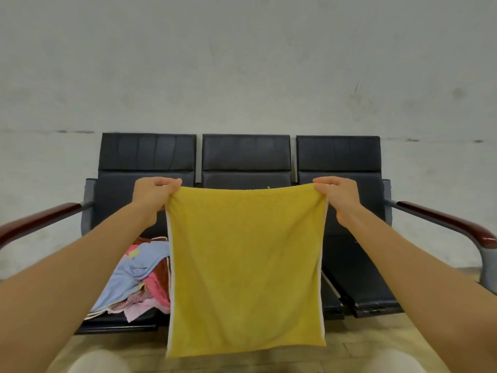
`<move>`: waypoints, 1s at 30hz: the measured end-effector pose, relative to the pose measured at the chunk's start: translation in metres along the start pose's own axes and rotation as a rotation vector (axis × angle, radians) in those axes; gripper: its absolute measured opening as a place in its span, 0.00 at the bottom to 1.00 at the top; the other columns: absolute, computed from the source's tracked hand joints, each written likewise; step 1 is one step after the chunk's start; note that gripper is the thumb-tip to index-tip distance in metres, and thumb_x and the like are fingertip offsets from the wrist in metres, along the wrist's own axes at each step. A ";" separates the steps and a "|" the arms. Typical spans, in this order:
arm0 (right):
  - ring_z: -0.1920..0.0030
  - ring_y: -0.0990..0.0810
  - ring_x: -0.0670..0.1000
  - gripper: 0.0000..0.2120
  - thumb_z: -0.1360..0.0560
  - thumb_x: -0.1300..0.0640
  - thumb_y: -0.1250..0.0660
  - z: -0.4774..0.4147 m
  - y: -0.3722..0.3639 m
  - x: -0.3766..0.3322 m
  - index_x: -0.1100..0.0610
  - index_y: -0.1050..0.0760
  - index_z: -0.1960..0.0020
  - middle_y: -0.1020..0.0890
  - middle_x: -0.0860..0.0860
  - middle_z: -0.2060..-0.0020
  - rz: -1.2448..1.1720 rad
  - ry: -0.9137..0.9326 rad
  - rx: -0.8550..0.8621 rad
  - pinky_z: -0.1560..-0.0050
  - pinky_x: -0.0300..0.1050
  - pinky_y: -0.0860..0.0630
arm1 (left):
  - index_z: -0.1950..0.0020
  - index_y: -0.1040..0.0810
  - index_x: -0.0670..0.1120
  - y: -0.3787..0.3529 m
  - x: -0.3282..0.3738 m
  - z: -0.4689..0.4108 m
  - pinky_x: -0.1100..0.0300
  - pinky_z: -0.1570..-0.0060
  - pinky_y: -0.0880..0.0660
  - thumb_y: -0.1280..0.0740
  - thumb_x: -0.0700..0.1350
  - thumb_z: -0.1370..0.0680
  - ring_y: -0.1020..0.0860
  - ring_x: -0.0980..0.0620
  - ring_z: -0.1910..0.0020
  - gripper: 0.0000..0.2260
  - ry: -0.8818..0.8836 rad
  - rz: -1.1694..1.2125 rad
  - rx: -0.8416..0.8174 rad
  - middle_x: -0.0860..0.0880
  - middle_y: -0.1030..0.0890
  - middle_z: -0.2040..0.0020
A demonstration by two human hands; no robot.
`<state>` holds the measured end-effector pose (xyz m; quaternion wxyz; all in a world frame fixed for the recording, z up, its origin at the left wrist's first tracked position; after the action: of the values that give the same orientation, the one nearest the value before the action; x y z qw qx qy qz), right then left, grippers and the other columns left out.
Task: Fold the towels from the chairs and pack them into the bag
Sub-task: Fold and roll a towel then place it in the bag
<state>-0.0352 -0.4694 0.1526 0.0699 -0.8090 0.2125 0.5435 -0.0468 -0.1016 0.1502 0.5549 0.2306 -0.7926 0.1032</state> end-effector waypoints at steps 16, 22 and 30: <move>0.63 0.25 0.44 0.09 0.25 0.57 0.29 -0.003 -0.002 -0.006 0.60 0.17 0.48 0.19 0.52 0.60 0.603 0.329 -0.010 0.63 0.33 0.32 | 0.45 0.18 0.38 -0.005 -0.007 -0.002 0.56 0.56 0.28 0.32 0.43 0.22 0.24 0.48 0.59 0.11 -0.327 -0.527 0.118 0.39 0.18 0.52; 0.59 0.22 0.51 0.07 0.22 0.54 0.33 -0.019 -0.015 0.022 0.59 0.21 0.51 0.21 0.55 0.54 0.756 0.311 -0.004 0.59 0.45 0.24 | 0.51 0.20 0.39 -0.018 -0.035 -0.013 0.54 0.56 0.30 0.31 0.48 0.23 0.28 0.47 0.58 0.11 -0.311 -0.678 0.135 0.42 0.29 0.45; 0.52 0.19 0.58 0.08 0.23 0.61 0.33 -0.052 -0.047 0.079 0.62 0.24 0.44 0.19 0.56 0.56 0.886 0.176 -0.239 0.49 0.53 0.20 | 0.54 0.20 0.42 -0.047 -0.094 -0.050 0.54 0.65 0.23 0.34 0.47 0.21 0.22 0.45 0.67 0.09 -0.185 -0.783 -0.158 0.42 0.20 0.62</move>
<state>0.0543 -0.4662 0.0957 -0.2811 -0.6856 0.4786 0.4710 0.0435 -0.0977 0.0765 0.4948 0.4798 -0.6968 -0.1983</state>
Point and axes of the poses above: each hand's wrist, its own z-axis away from the middle knuckle, its own y-axis out of the back of the hand, x = y × z, the point moved 1 cm from there along -z, towards the middle knuckle
